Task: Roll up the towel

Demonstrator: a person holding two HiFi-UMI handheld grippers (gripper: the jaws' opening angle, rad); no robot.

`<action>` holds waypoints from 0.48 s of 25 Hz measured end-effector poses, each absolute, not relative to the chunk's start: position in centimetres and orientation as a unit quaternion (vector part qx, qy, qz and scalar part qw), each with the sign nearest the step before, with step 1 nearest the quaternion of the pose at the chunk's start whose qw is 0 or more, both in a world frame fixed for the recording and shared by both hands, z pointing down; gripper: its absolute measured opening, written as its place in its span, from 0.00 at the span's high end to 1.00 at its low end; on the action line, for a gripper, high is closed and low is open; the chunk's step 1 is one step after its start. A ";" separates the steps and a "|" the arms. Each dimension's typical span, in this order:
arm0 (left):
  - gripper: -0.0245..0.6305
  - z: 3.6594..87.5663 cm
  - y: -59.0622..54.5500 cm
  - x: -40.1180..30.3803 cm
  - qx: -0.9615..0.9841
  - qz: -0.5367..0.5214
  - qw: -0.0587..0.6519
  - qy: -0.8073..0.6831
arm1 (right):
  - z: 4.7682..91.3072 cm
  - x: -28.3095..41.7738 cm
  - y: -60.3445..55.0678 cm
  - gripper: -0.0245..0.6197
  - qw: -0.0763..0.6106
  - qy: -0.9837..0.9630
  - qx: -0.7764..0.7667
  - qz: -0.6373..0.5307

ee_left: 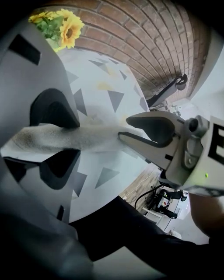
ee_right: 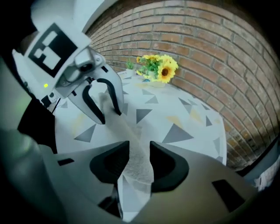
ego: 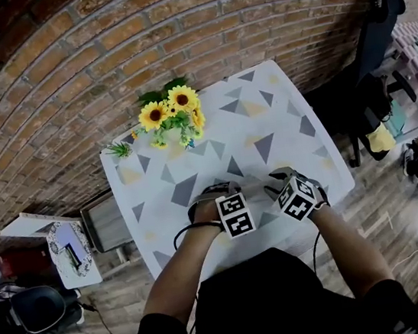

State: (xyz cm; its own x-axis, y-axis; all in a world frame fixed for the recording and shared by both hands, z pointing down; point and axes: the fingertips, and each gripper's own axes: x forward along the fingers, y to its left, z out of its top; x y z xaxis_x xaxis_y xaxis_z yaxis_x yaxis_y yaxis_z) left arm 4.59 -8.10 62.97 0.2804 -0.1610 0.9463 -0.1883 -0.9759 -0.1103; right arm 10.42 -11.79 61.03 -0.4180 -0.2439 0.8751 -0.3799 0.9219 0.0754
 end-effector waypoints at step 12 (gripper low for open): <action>0.73 62.6 -8.9 4.6 0.816 0.567 0.033 -0.108 | 63.5 8.6 -8.4 0.65 0.547 -0.828 0.110 -0.051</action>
State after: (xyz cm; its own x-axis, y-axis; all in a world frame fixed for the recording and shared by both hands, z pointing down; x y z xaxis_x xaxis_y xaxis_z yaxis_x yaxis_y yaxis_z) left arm 4.62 -8.89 62.58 0.3325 -0.1396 0.9327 -0.2139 -0.9744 -0.0696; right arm 8.63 -8.42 63.53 -0.3777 -0.2374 0.8950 -0.1266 0.9707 0.2040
